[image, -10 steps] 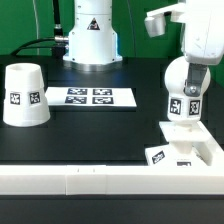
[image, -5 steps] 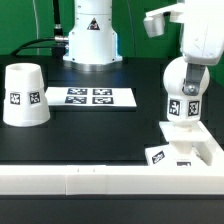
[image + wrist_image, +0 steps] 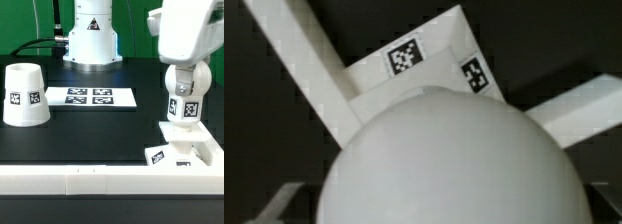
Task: Assemble lamp
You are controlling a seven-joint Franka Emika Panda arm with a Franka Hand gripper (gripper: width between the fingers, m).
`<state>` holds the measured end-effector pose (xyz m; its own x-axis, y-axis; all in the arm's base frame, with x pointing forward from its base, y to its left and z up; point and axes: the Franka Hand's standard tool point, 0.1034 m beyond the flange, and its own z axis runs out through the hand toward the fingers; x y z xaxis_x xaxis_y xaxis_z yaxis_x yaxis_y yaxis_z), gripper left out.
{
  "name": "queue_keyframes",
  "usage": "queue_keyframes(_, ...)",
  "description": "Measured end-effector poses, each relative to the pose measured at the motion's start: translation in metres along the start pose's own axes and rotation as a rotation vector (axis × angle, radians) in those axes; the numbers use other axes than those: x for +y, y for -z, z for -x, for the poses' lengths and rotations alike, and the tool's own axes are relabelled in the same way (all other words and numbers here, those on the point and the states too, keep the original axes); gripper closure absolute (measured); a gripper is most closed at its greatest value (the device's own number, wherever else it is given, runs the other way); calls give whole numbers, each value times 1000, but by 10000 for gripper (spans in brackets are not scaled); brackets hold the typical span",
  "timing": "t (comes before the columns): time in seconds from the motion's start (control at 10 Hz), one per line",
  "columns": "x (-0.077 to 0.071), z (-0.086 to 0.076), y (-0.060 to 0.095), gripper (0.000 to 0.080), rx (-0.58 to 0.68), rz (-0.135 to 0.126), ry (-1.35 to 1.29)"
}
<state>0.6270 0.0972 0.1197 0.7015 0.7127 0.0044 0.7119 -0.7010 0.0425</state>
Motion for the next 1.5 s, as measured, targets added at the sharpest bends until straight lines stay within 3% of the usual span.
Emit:
queue_keyframes(0.2, 2, 1, 0, 223, 8, -22, -178)
queue_keyframes(0.9, 1, 0, 0, 222, 5, -27, -613)
queue_keyframes(1.1, 2, 2, -1, 222, 9, -56, -841)
queue_keyframes(1.5, 4, 3, -2, 222, 0, -88, -1225)
